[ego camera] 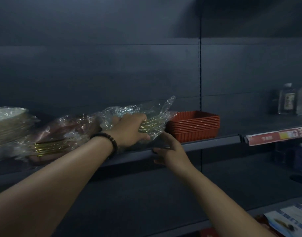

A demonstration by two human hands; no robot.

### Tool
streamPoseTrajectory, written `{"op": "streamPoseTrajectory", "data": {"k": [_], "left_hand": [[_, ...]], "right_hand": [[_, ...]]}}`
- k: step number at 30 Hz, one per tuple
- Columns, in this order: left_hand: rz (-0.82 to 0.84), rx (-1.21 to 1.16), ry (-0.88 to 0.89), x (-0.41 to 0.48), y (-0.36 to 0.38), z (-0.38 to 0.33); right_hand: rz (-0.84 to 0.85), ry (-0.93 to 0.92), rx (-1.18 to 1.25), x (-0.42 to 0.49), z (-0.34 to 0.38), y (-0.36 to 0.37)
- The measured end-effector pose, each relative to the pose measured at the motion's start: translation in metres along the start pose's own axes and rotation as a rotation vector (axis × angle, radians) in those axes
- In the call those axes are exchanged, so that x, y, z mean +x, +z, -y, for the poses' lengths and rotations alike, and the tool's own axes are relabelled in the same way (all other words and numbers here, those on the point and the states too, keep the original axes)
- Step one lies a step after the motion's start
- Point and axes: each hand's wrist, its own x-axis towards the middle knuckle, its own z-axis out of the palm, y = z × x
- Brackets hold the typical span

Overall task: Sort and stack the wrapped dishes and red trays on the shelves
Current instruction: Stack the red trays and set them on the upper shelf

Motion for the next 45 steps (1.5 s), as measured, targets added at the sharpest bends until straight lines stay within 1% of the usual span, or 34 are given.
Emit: {"op": "streamPoseTrajectory", "data": {"k": [2,3,4,6,9,12,14,16,20,23,24,26,28,29,32,35,39,42,45], "left_hand": [[0.078,-0.009,-0.017,-0.001,-0.012,-0.004],[0.089,-0.058,-0.021,-0.004,-0.019,-0.004],[0.062,-0.12,-0.026,-0.008,-0.028,-0.003],[-0.087,-0.225,-0.022,-0.023,-0.051,0.002],[-0.328,-0.296,-0.057,-0.057,-0.081,0.03],[-0.453,-0.353,-0.244,-0.098,-0.091,0.089],[-0.503,-0.426,-0.399,-0.124,-0.087,0.131],[-0.537,-0.464,-0.514,-0.147,-0.08,0.162],[-0.523,-0.534,-0.57,-0.18,-0.071,0.191],[-0.522,-0.546,-0.643,-0.194,-0.065,0.194],[-0.521,-0.586,-0.636,-0.194,-0.06,0.201],[-0.469,-0.781,-0.623,-0.191,-0.051,0.206],[-0.432,-0.93,-0.656,-0.186,-0.045,0.212],[-0.421,-0.95,-0.678,-0.184,-0.039,0.218],[-0.486,-1.004,-0.664,-0.181,-0.025,0.224],[-0.515,-1.005,-0.678,-0.178,-0.017,0.232],[-0.53,-1.084,-0.645,-0.176,-0.019,0.222],[-0.595,-1.128,-0.587,-0.177,-0.013,0.219],[-0.591,-1.149,-0.624,-0.174,-0.007,0.217]], "right_hand": [[-0.05,-0.011,-0.025,-0.006,0.0,0.001],[-0.074,-0.009,-0.034,-0.011,-0.001,0.002],[-0.094,-0.007,-0.045,-0.015,-0.003,0.005],[-0.098,-0.01,-0.084,-0.025,-0.008,0.013],[-0.051,-0.008,-0.125,-0.041,-0.01,0.038],[0.06,-0.002,-0.182,-0.053,-0.008,0.076],[0.133,0.019,-0.199,-0.055,-0.01,0.104],[0.18,0.026,-0.194,-0.056,-0.008,0.131],[0.244,0.039,-0.168,-0.051,0.0,0.179],[0.212,0.051,-0.14,-0.039,0.008,0.206],[0.193,0.054,-0.129,-0.034,0.01,0.213],[0.171,0.093,-0.082,-0.023,0.016,0.222],[0.181,0.134,-0.048,-0.015,0.021,0.228],[0.186,0.156,-0.03,-0.012,0.022,0.231],[0.19,0.183,0.032,-0.009,0.022,0.237],[0.195,0.192,0.068,-0.011,0.021,0.242],[0.199,0.201,0.114,-0.011,0.02,0.244],[0.183,0.195,0.118,-0.012,0.018,0.242],[0.157,0.167,0.114,-0.013,0.016,0.237]]}}
